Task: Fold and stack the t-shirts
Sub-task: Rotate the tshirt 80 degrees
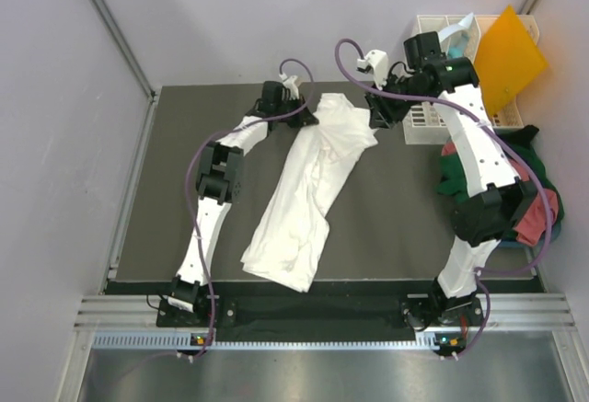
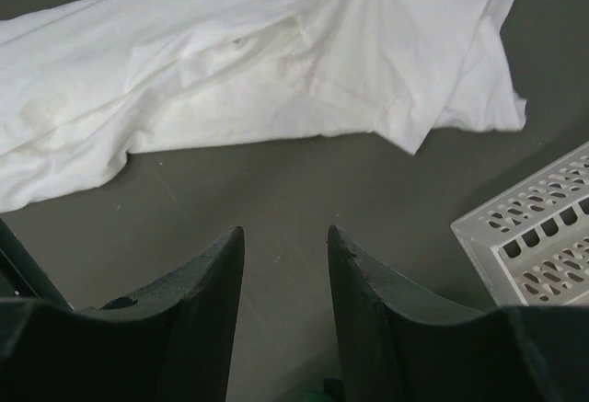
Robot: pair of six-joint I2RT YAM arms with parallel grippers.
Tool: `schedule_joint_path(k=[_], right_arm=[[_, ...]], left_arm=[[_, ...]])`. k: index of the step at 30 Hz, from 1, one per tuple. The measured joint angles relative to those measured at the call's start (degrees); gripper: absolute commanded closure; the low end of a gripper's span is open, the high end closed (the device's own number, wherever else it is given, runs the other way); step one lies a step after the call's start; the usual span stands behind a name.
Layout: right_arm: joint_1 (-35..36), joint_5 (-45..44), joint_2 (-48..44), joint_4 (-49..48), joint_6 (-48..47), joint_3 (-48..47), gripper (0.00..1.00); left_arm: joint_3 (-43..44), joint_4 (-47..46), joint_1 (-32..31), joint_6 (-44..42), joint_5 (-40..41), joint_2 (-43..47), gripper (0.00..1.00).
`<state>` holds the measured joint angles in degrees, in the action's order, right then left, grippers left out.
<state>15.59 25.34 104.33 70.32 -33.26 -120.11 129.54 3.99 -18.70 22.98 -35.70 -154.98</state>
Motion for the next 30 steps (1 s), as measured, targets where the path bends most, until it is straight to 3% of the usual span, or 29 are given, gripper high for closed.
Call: schedule_joint_path(k=[11, 12, 15, 16, 18, 25, 30], right_arm=[[1.42, -0.02, 0.17, 0.0, -0.15, 0.0, 0.61], [1.55, 0.0, 0.26, 0.0, -0.17, 0.0, 0.6], [1.95, -0.04, 0.57, 0.0, -0.17, 0.0, 0.54], [2.05, -0.04, 0.66, 0.02, -0.2, 0.0, 0.51], [2.36, -0.17, 0.85, 0.02, -0.31, 0.0, 0.44], [3.96, -0.44, 1.2, 0.2, -2.38, 2.25, 0.38], [6.93, -2.4, 1.99, -0.2, -6.21, 7.15, 0.39]], left_arm=[[1.11, 1.22, 7.85, -3.21, 10.03, 0.63, 1.0], [1.25, 1.25, 8.07, -3.52, 10.75, 0.63, 0.95], [1.42, 1.66, 8.11, -4.35, 12.41, 0.74, 0.57], [1.46, 1.79, 8.07, -4.61, 12.92, 0.85, 0.27], [1.53, 2.03, 7.72, -5.27, 14.64, 1.53, 0.01], [-5.35, 8.46, 8.94, -7.1, 21.33, 8.92, 0.01], [-12.41, 14.32, 15.5, -10.25, 21.68, 16.81, 0.01]])
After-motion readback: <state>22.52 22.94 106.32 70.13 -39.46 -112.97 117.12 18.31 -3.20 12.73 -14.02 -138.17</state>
